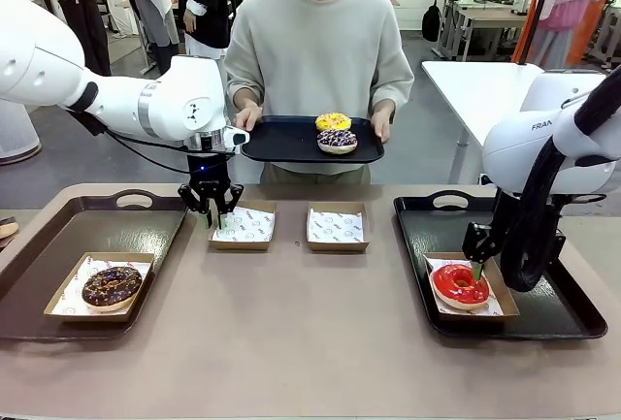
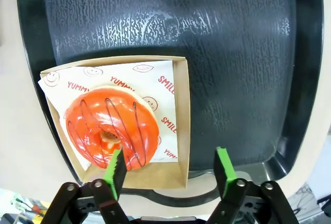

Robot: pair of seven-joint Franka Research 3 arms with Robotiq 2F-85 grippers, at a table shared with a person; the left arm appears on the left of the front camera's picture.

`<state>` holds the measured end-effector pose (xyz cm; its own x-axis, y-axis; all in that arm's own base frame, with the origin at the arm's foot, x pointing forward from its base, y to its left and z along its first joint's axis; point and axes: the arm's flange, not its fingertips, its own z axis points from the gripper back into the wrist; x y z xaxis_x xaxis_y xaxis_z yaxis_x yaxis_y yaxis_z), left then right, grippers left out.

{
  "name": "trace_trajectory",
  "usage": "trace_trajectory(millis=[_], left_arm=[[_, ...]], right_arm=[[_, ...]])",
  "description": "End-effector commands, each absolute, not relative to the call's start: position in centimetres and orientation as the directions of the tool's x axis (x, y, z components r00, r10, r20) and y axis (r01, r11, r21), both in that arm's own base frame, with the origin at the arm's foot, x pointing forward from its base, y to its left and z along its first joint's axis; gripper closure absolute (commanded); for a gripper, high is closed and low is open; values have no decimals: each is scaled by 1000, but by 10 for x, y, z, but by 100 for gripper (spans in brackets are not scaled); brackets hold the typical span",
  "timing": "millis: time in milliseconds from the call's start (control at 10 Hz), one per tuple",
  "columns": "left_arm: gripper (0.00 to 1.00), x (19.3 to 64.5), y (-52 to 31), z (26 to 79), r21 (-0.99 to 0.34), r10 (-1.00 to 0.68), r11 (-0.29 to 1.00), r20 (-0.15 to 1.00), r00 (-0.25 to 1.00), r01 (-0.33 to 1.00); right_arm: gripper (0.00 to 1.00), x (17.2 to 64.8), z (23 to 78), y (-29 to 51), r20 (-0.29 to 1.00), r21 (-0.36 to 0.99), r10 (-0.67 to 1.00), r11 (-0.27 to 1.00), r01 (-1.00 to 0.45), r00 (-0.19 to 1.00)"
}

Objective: Individually package the donuts and arrange them on the tray.
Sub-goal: Place the picked Paper togo box on the Handle tray while simultaneously picking up another Paper togo box from the table with the other hand.

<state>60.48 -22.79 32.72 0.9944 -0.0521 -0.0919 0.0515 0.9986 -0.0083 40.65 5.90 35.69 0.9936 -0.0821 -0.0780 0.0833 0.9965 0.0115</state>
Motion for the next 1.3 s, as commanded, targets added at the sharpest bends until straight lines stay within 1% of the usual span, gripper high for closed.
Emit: trace_trajectory(millis=[0,400,600,800,900,1100,1200], left_arm=[[100,609,-224,328,-35,-64,998,-90,994,61],[100,607,-223,328,-40,-61,998,-90,994,57],[100,605,-222,331,-45,-60,997,-89,994,56],[100,593,-222,349,-84,-98,993,-136,986,87],[100,583,-225,366,-89,-123,990,-117,986,113],[100,570,-236,399,-97,-152,985,-75,985,145],[100,569,-241,414,-99,-153,984,-57,987,147]], right_arm=[[0,408,357,60,-79,52,-75,996,79,994],[0,404,360,60,-73,75,-78,994,83,994],[0,395,367,59,-100,111,-76,990,87,992],[0,365,391,42,-106,345,33,939,5,994],[0,344,407,16,-64,466,42,885,-7,997],[0,306,429,-53,37,652,-58,758,19,998],[0,289,437,-89,82,723,-144,690,41,986]])
